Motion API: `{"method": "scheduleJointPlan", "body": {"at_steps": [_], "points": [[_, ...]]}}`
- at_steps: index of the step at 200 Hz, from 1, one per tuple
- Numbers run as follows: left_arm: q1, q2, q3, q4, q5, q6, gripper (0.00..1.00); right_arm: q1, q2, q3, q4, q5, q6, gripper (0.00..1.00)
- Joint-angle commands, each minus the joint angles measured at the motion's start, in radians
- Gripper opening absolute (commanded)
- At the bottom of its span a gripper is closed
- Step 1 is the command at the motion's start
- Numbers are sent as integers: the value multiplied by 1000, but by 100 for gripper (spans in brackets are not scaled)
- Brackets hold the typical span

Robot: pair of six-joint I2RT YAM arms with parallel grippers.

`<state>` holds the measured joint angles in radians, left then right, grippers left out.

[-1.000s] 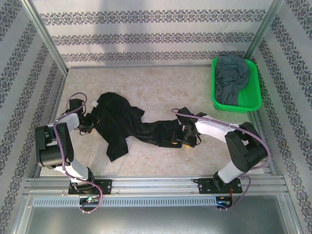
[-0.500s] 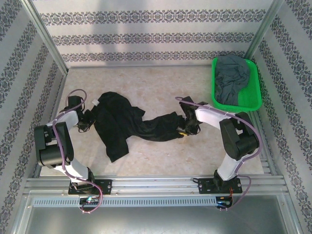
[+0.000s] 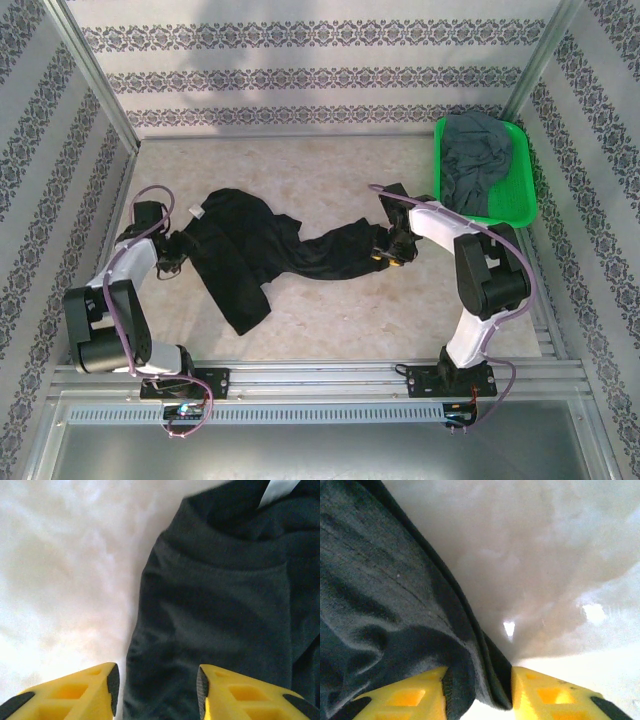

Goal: Fold and stack the t-shirts

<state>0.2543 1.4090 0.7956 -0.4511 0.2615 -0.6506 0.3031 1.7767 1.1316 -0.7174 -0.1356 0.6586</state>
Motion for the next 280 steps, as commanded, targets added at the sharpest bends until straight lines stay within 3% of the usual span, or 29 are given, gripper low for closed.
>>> {"method": "scheduleJointPlan", "body": {"at_steps": [1,71,84,104,123,165,197,239,265,280], "points": [[-21,-26,-41,-54,41,-2,47,-7,-65,-24,-43,24,-17,39],[-106,47,-100,24,84,-88,43,9,-161,-99,-36,6,7,40],[-116,89,-101,59,90,-100,32,10,-181,-121,-29,9,25,40],[-117,113,-92,86,84,-117,0,3,-228,-177,13,12,65,40],[-118,48,-61,-1,-11,-119,0,-7,-265,-215,66,15,108,40],[-116,-259,-52,-224,-341,-181,0,11,-251,-169,122,38,150,38],[-115,-361,-84,-231,-364,-269,0,34,-155,-95,118,45,121,43],[-115,-366,-33,-306,-389,-246,0,45,-33,-24,116,67,57,49],[-115,-399,-48,-312,-387,-250,0,57,57,44,96,100,-9,47],[-115,-395,-50,-317,-382,-251,0,58,96,72,83,122,-34,38]]}}
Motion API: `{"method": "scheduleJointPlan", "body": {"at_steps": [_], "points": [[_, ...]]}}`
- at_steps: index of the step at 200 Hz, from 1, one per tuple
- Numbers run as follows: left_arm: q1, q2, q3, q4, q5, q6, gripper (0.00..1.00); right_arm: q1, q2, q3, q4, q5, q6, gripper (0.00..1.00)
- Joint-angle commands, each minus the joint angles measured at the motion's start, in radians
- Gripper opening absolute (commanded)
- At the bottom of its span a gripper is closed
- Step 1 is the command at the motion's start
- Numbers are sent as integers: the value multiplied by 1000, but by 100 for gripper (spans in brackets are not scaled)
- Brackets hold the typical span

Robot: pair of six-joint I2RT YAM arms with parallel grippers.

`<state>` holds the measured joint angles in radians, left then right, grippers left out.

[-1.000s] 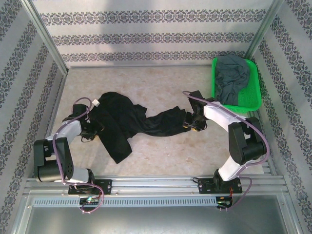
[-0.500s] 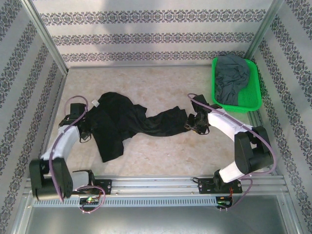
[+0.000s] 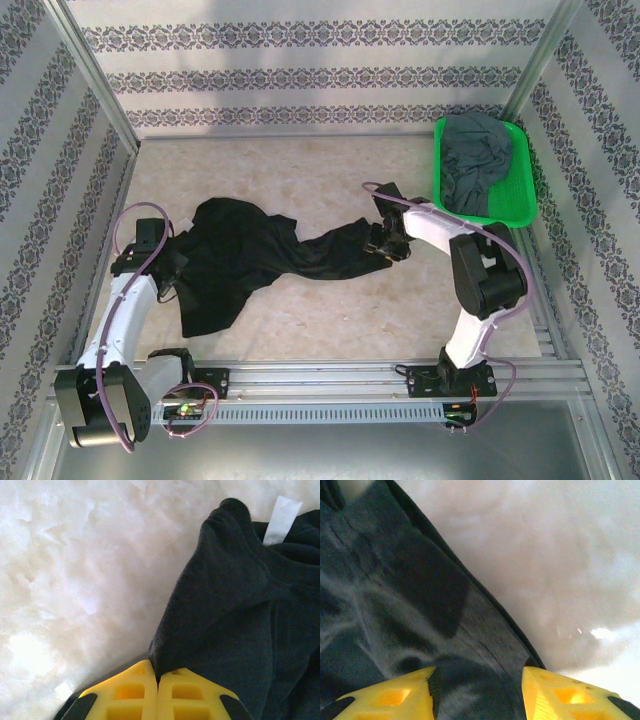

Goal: Fold and stack the t-shirts

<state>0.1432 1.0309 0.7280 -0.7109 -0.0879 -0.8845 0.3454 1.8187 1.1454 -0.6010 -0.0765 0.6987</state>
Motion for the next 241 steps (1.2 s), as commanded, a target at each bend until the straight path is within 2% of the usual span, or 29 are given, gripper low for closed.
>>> {"method": "scheduleJointPlan", "body": {"at_steps": [1,23,36,164,212,241], "points": [[-4,-16,17,-58,-32,-16,0,15,56,58,-35,64,-76,37],[-4,-16,18,-59,-36,-15,0,14,48,70,-43,80,-88,11],[-4,-15,23,-58,-39,-11,0,15,3,61,-38,96,-88,0],[-3,47,52,-11,-46,2,0,11,-517,135,-193,125,-28,0],[-2,14,73,-34,-111,5,0,46,-746,163,-111,192,-46,0],[-2,6,77,-28,-115,-1,0,46,-770,202,-55,262,-72,0]]}}
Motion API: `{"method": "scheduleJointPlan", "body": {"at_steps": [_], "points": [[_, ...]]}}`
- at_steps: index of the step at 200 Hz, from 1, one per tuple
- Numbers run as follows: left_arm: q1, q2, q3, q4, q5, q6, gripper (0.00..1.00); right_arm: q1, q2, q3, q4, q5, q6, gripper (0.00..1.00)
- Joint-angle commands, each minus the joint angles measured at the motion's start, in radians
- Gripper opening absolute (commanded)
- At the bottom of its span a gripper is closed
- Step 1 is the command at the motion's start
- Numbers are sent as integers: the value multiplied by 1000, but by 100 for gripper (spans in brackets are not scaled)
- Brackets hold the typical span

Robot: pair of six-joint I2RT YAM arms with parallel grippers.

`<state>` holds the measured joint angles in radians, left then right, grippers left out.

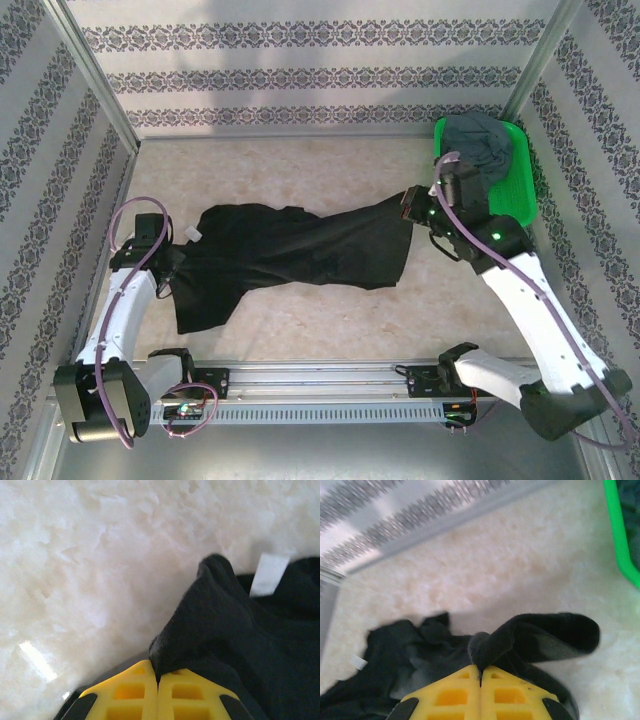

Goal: Fold and stack the t-shirts

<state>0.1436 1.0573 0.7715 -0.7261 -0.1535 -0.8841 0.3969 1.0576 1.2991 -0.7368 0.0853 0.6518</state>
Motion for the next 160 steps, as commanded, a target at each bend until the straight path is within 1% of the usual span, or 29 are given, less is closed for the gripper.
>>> {"method": "scheduleJointPlan", "body": {"at_steps": [1,18,45,62,72,76,80,81,82,83,87,95,105,116,139,160], "points": [[-2,-20,34,-12,-49,-1,0,-9,-5,50,85,99,-25,0],[-2,-16,31,5,-33,-7,0,-72,95,85,127,63,-43,0],[-2,5,37,29,-3,-13,0,-180,356,172,230,-19,-23,0],[-2,19,43,38,3,-8,0,-229,572,296,218,-89,4,0],[-2,24,45,47,11,-3,0,-252,710,406,152,-144,14,0],[-2,25,45,50,13,-3,0,-261,761,449,126,-173,19,7],[-1,28,46,53,19,-1,0,-268,803,484,107,-203,21,17],[-1,28,46,53,20,-2,0,-268,803,484,107,-203,21,17],[0,29,46,53,20,-1,0,-270,818,497,100,-208,21,20],[-1,30,47,53,20,0,0,-274,837,517,86,-229,22,25],[0,31,46,55,27,0,0,-282,879,555,52,-259,20,33],[0,35,45,57,37,2,0,-286,928,605,-2,-278,18,41],[2,37,42,62,50,3,0,-279,934,609,-27,-271,3,47],[2,36,35,65,64,5,0,-268,885,532,-6,-246,-6,51],[2,30,16,67,82,3,0,-242,699,248,28,-197,11,52],[1,27,9,72,94,0,0,-171,519,-12,5,-132,43,51]]}}
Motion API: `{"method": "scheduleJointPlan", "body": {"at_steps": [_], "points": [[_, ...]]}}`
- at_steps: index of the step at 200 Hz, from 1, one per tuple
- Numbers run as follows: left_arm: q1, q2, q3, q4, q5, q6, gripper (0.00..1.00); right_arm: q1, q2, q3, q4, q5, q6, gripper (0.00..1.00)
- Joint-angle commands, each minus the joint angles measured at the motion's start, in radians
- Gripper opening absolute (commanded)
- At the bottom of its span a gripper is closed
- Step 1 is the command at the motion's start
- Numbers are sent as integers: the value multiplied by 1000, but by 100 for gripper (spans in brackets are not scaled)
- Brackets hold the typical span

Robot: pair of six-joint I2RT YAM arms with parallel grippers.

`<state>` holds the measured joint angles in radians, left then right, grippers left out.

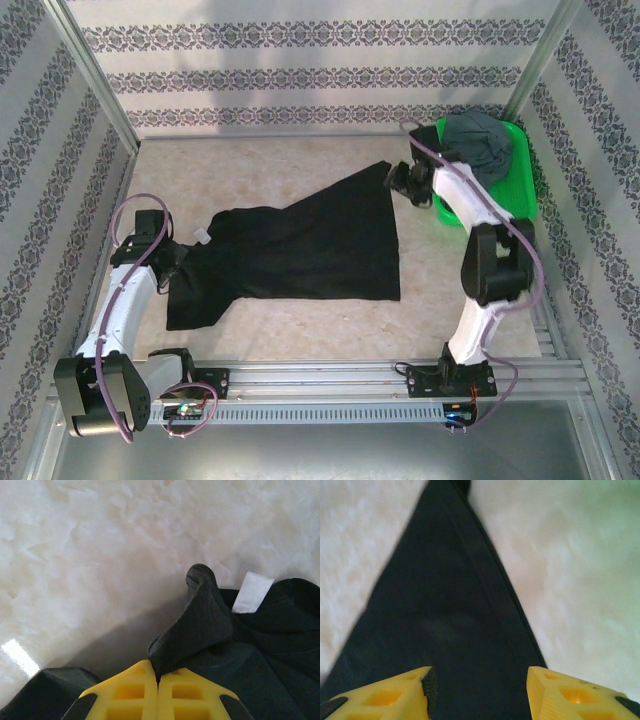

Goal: Fold and stack the t-shirts

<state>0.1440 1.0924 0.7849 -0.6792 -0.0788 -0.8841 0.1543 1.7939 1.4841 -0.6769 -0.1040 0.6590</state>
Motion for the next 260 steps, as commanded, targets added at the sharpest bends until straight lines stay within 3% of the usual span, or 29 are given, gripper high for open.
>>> {"method": "scheduleJointPlan", "body": {"at_steps": [1,32,57,85,129,158,179,191,260], "points": [[1,-8,-5,26,21,0,0,76,-226,-211,-57,62,39,51],[0,6,-1,36,35,-3,0,190,-442,-548,-93,84,149,52],[0,10,0,40,40,-3,0,254,-523,-689,-91,68,195,56],[0,14,-8,50,50,1,0,274,-449,-722,-76,40,158,60],[1,13,-21,70,68,12,0,283,-286,-701,-8,-9,116,58],[0,12,-37,101,96,20,0,279,-201,-678,12,-13,115,44],[0,8,-53,133,128,14,0,276,-209,-642,28,8,110,12],[1,0,-58,161,154,9,0,275,-241,-599,28,39,97,0],[3,-93,160,230,199,-84,0,135,-436,-179,90,83,-22,0]]}}
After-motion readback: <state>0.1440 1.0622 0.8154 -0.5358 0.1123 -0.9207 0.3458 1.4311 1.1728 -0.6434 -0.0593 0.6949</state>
